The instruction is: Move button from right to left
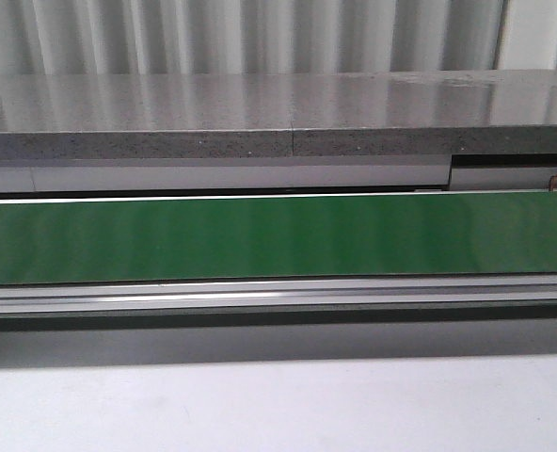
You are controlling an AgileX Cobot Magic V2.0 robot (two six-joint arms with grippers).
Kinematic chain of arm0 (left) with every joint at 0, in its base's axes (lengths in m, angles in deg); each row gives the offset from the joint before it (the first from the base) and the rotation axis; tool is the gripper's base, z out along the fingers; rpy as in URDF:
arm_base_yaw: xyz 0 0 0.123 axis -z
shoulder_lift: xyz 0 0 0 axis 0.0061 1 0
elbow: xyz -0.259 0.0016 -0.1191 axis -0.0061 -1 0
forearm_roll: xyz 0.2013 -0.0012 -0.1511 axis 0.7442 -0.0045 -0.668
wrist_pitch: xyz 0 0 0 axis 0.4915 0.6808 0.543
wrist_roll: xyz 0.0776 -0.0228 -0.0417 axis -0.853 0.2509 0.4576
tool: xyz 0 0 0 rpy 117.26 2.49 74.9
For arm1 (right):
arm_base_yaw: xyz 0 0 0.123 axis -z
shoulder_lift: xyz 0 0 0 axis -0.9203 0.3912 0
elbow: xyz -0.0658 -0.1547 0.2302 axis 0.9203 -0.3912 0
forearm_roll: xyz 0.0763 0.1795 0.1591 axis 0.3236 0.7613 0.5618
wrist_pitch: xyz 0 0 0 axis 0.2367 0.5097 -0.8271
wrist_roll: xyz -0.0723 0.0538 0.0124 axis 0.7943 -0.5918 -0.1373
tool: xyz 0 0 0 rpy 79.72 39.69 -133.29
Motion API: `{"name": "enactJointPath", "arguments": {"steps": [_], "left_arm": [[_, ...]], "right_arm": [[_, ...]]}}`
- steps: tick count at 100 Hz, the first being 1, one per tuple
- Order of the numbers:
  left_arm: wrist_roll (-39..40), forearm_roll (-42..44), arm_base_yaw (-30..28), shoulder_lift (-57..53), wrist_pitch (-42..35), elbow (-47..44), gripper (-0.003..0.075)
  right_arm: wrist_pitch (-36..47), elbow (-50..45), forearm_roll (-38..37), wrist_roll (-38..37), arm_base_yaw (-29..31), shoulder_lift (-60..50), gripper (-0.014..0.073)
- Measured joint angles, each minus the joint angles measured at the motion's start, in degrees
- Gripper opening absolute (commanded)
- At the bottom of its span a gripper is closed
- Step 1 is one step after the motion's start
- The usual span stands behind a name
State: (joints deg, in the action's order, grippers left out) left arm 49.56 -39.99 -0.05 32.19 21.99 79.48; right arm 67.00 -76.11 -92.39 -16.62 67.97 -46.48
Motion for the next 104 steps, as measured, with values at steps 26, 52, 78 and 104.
{"name": "enactJointPath", "arguments": {"steps": [26,52,78,104], "left_arm": [[0.30,0.00,0.00,0.00,0.00,0.00,-0.0020],[0.30,0.00,0.00,0.00,0.00,0.00,-0.0020],[0.30,0.00,0.00,0.00,0.00,0.00,-0.0020],[0.30,0.00,0.00,0.00,0.00,0.00,-0.0020]], "right_arm": [[3.37,-0.64,0.00,-0.24,0.00,-0.09,-0.0068],[3.37,-0.64,0.00,-0.31,0.00,-0.09,-0.0068],[3.37,-0.64,0.00,-0.31,0.00,-0.09,-0.0068],[3.37,-0.64,0.00,-0.36,0.00,-0.09,-0.0068]]}}
